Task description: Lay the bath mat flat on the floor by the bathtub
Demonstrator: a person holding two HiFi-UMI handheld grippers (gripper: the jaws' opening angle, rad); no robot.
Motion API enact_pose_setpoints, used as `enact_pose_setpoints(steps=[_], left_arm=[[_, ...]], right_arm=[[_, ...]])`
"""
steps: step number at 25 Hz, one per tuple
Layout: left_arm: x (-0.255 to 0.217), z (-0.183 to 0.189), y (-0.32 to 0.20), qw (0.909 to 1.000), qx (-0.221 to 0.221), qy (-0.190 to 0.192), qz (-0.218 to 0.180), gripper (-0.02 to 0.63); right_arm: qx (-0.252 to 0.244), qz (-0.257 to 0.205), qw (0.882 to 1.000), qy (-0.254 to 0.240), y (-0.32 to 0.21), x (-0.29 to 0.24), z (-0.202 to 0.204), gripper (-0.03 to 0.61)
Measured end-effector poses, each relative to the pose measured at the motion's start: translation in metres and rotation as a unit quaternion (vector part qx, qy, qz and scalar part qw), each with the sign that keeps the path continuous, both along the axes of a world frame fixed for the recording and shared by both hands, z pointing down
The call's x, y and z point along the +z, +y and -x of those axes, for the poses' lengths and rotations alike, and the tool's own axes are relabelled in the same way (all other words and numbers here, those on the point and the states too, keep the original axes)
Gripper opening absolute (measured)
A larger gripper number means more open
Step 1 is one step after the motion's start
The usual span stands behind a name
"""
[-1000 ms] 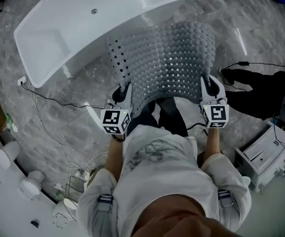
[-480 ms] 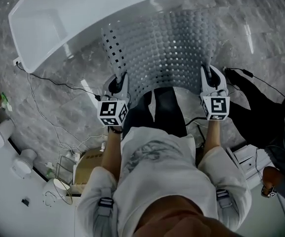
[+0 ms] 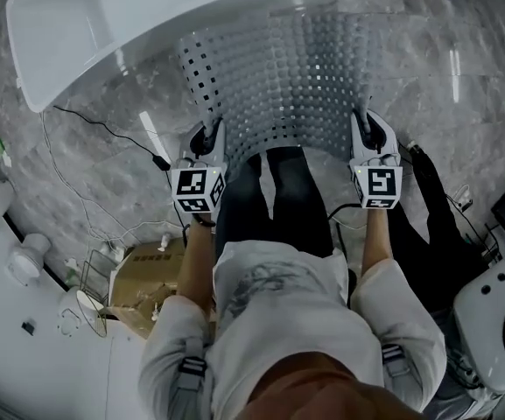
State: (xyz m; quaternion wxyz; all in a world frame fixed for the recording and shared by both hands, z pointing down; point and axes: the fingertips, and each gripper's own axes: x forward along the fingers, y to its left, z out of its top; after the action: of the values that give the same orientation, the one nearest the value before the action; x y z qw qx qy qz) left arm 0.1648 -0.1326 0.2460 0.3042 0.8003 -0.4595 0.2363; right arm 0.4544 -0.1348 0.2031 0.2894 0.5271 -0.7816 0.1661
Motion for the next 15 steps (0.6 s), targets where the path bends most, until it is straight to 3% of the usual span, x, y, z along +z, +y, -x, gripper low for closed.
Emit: enact_pose_setpoints(steps=[15], left_arm=[[0.115,-0.025,-0.003,0.9995,-0.028,-0.010,0.008,0.061]], right_arm=[[-0.020,-0.003,1.000,0.010,-0.013,0.117,-0.031,0.057]])
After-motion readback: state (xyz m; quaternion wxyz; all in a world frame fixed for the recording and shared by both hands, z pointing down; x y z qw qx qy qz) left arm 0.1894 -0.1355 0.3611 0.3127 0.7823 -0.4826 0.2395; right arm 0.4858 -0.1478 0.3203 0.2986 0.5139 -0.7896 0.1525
